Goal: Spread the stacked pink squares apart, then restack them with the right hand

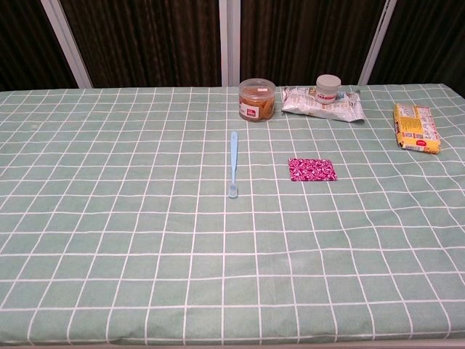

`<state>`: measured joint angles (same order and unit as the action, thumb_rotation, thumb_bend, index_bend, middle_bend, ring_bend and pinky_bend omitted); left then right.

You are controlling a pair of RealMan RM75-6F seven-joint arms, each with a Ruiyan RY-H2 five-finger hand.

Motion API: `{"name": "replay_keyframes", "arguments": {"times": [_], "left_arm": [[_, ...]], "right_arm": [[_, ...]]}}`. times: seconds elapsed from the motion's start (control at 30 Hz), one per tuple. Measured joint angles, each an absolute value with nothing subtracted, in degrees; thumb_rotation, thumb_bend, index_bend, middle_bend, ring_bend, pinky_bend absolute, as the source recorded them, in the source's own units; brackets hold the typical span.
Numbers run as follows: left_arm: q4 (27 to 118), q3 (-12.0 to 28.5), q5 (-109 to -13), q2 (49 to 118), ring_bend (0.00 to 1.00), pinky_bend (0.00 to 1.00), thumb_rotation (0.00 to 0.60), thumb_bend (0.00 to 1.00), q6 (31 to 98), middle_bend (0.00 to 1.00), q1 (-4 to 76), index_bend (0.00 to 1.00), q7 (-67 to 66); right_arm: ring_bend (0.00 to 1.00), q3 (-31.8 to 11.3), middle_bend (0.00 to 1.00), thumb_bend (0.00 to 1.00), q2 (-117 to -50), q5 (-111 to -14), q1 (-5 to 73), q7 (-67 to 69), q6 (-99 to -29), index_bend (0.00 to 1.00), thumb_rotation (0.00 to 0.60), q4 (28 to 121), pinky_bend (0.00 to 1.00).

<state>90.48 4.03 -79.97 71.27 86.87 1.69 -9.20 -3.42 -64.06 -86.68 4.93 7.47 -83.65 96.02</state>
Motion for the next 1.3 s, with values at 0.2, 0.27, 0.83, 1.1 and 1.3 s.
{"name": "replay_keyframes", "arguments": {"times": [0.2,0.27,0.83,1.1,1.3], "left_arm": [[90.7,4.0,-80.1,71.1,0.11,0.13,0.6,0.17,87.1,0.15,1.5,0.22,-9.4],[90.8,3.9,-80.1,71.0,0.11,0.13,0.6,0.17,87.3,0.15,1.4,0.22,-9.4],[90.9,3.8,-80.2,70.9,0.11,0.13,0.6,0.17,87.4,0.15,1.3,0.22,-9.3],[90.6,3.9,-79.5,71.3,0.11,0.13,0.6,0.17,86.8,0.15,1.4,0.22,-9.3],[90.5,3.8,-78.9,71.5,0.11,0.13,0.6,0.17,86.5,0.15,1.2,0.22,-9.1]], "right_arm": [[0.0,-3.4,0.03,0.18,-64.2,-86.5,5.0,7.7,-83.4,0.15,0.572,95.8,0.0],[0.0,-3.4,0.03,0.18,-64.2,-86.6,5.0,7.8,-83.5,0.15,0.571,95.8,0.0],[0.0,-3.6,0.04,0.18,-64.7,-87.5,5.6,9.0,-83.5,0.17,0.563,95.2,0.0],[0.0,-4.9,0.04,0.23,-66.2,-87.2,10.6,8.1,-76.6,0.17,0.563,95.0,0.0],[0.0,-6.9,0.04,0.27,-68.8,-84.7,17.9,7.1,-65.9,0.15,0.559,94.5,0.0]]}}
